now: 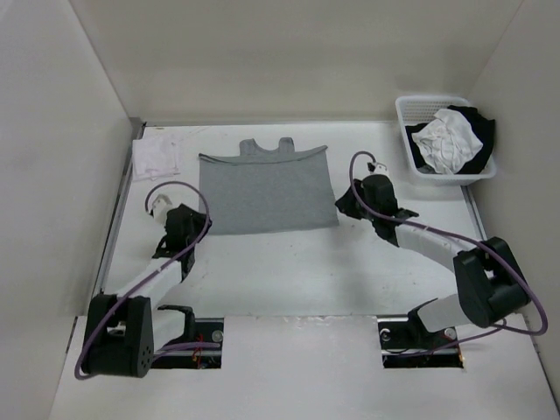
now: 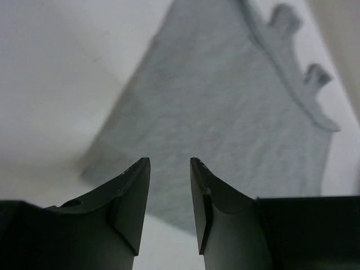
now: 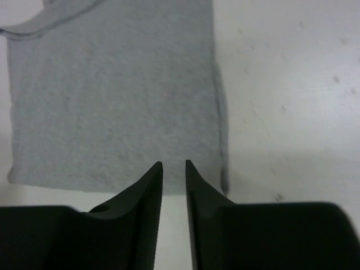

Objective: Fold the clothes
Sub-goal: Fold the tank top

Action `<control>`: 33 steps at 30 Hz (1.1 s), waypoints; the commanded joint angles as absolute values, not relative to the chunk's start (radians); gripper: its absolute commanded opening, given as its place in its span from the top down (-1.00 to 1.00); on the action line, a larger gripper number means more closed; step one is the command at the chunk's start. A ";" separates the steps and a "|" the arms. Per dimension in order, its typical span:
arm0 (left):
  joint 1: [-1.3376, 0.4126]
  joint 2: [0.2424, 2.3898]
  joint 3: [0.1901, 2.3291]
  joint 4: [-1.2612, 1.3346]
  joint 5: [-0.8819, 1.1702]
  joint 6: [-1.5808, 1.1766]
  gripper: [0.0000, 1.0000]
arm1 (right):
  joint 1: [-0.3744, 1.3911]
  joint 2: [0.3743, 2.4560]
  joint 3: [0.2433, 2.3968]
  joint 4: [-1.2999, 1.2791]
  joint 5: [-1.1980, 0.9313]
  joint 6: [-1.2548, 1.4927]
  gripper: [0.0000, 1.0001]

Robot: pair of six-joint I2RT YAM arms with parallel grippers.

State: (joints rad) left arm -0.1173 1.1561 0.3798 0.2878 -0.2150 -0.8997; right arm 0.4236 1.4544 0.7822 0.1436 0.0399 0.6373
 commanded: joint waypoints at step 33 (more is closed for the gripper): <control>0.096 1.169 0.233 0.411 -0.006 -0.982 0.93 | 0.404 1.572 0.607 0.357 -0.048 0.779 0.15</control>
